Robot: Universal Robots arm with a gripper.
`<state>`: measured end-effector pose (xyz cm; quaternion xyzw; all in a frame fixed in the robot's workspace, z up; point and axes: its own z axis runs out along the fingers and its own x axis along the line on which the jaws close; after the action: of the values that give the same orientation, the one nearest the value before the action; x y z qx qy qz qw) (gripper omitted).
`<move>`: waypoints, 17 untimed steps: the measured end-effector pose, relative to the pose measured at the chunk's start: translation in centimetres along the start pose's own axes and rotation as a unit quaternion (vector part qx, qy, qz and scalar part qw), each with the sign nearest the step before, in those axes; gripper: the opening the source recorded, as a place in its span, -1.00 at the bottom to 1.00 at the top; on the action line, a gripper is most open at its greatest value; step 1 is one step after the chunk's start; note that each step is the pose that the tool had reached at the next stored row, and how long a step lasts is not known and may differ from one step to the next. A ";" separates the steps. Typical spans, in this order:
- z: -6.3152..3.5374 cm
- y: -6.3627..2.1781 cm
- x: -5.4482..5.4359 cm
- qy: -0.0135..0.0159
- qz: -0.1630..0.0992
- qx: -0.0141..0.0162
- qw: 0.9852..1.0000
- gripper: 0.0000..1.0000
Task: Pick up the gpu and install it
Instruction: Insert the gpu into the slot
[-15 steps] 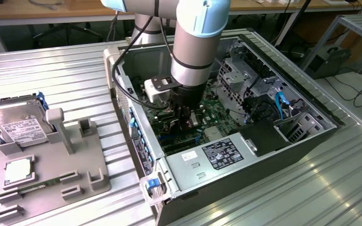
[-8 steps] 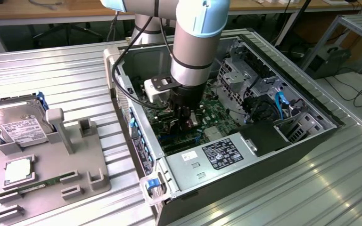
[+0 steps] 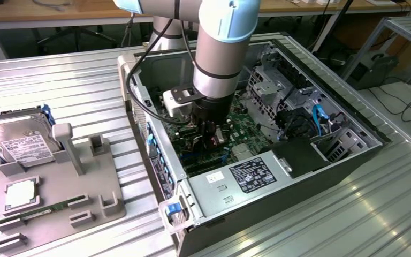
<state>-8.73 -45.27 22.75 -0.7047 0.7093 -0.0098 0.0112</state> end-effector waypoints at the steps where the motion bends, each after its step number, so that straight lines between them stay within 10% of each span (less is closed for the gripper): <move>1: 0.00 0.01 0.0 0.000 0.000 0.000 1.000 -0.46; 8: -0.26 0.01 -0.1 0.000 0.000 0.001 1.000 -0.32; 17: -4.62 -0.13 -0.2 0.001 0.000 0.013 1.000 -0.32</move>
<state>-8.74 -45.10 27.37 -0.7046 0.7091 -0.0192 0.0195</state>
